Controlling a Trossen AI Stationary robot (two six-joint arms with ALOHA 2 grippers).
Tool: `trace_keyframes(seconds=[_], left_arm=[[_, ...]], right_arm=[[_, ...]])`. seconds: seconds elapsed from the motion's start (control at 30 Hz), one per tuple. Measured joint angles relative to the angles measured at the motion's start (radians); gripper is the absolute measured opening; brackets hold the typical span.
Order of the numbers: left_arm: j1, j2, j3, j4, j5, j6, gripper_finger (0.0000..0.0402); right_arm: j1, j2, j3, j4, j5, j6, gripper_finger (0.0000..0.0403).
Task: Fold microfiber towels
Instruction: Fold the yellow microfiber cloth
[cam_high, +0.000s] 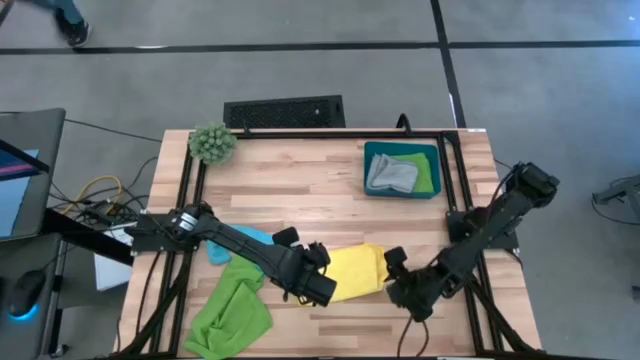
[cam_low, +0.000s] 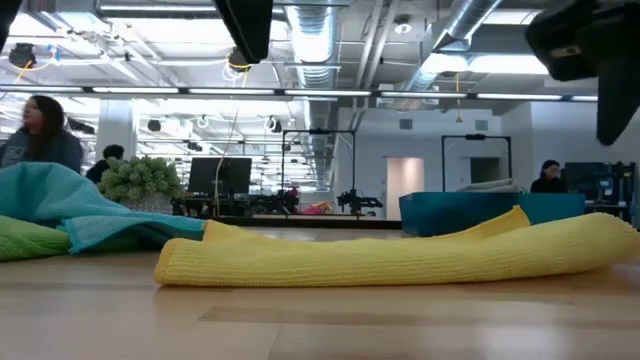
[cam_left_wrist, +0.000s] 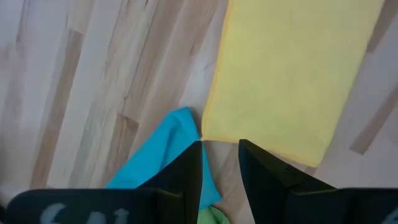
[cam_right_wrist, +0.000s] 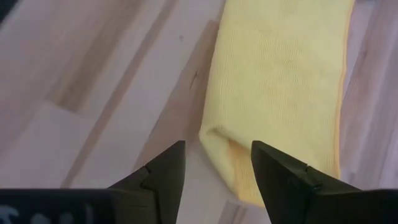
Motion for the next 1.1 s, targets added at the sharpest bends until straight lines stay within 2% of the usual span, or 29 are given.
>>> trace_keyframes(seconds=[0.27, 0.37, 0.5, 0.83, 1.1], left_arm=[[-0.029, 0.001, 0.0, 0.001, 0.001, -0.009, 0.0098], [-0.031, 0.001, 0.0, 0.001, 0.001, -0.017, 0.0098], [-0.032, 0.001, 0.0, 0.001, 0.005, -0.021, 0.0098], [-0.037, 0.002, 0.0, 0.001, 0.023, -0.043, 0.0098], [-0.038, 0.002, 0.0, 0.001, 0.023, -0.043, 0.0098]], right_arm=[[0.047, 0.169, 0.0, 0.082, 0.093, -0.026, 0.0208], [0.054, 0.216, 0.0, 0.111, 0.109, -0.04, 0.0207], [0.053, 0.26, 0.0, 0.137, 0.182, -0.041, 0.0206], [0.067, 0.273, 0.025, 0.139, 0.251, -0.041, 0.0206], [0.041, 0.292, 0.025, 0.124, 0.232, -0.027, 0.0205]])
